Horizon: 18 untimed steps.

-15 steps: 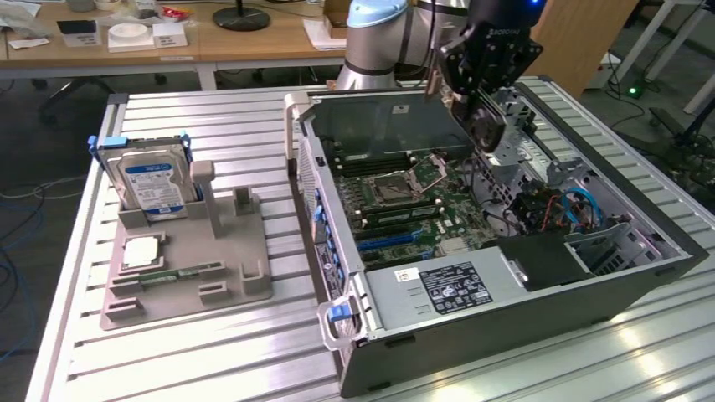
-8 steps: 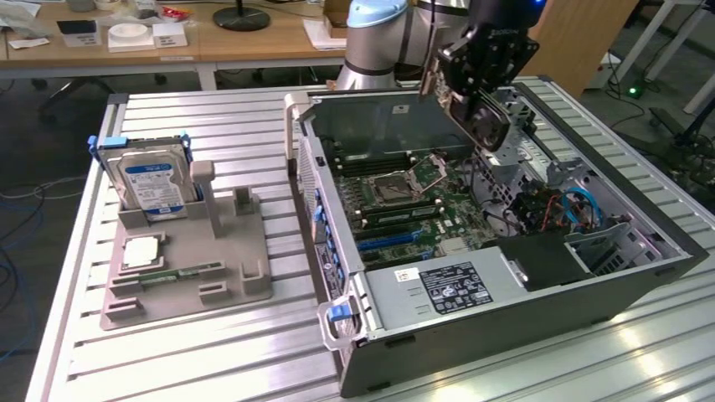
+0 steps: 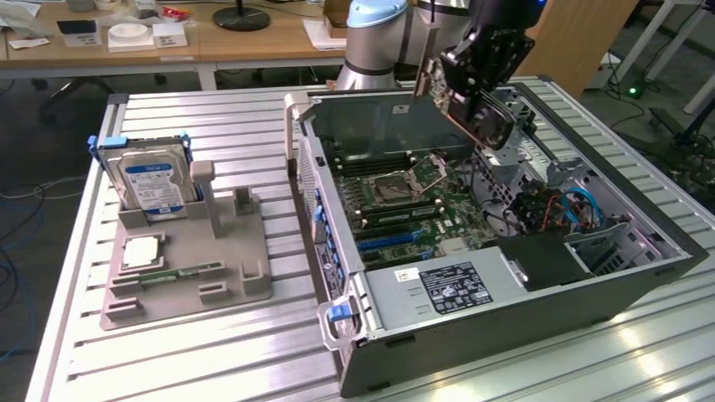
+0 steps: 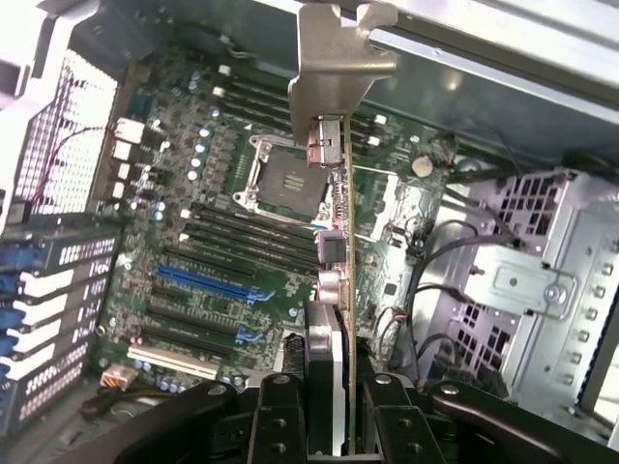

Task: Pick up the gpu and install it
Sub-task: 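Insert the gpu into the slot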

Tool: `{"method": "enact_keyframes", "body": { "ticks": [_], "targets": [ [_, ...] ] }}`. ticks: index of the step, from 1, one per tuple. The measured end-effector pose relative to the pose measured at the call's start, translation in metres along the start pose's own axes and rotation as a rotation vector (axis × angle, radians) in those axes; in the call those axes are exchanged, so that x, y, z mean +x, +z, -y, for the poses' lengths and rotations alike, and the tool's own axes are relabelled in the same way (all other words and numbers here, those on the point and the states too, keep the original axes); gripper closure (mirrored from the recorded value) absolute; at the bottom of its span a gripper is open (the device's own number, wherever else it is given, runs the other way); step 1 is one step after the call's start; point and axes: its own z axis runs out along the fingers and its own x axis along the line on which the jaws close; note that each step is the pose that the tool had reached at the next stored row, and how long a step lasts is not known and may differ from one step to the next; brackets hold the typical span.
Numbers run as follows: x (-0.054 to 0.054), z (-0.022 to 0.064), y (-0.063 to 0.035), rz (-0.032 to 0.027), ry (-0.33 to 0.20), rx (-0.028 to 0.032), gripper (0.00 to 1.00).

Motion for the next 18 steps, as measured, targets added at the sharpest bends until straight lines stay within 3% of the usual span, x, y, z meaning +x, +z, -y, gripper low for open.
{"method": "enact_keyframes", "body": {
  "ticks": [6,18],
  "targets": [
    [0.0005,0.0002,0.0000,0.0001,-0.071,-0.0025,0.72],
    [0.0005,0.0002,0.0000,0.0002,-0.270,-0.0091,0.72]
  ]
}}
